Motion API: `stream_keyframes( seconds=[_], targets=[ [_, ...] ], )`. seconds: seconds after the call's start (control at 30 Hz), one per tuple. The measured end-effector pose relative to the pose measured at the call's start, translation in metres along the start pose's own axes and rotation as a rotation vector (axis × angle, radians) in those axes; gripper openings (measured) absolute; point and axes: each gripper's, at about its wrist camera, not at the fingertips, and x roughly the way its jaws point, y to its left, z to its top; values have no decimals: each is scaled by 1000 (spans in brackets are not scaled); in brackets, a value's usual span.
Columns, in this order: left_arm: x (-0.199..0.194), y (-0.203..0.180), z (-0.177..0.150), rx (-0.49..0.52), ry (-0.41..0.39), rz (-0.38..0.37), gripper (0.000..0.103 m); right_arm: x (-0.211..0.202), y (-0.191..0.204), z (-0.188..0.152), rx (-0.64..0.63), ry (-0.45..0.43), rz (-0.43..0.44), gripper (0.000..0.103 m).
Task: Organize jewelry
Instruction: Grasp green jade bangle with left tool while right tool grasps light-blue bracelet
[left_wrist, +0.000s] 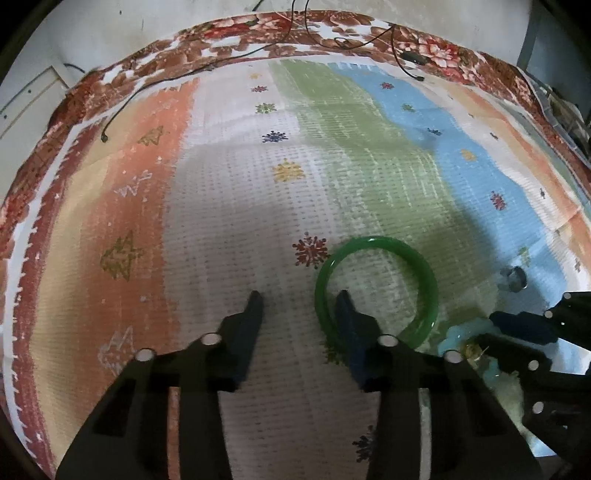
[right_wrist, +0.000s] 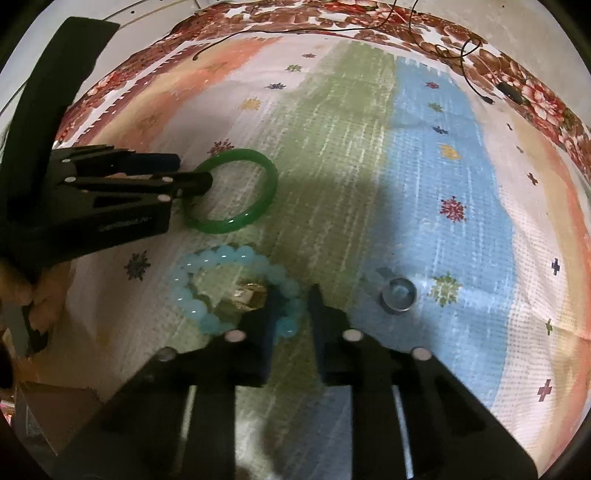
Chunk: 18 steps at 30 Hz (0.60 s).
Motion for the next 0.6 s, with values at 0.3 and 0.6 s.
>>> stream_keyframes(
  seconds=[0.3, 0.6],
  targets=[
    [-13, 26, -5, -128, -19, -45, 6, -17, 8, 0, -43, -25, -22, 12],
    [-49, 25, -14, -125, -53, -121, 6, -53, 28, 12, -71, -76, 3, 12]
  ],
)
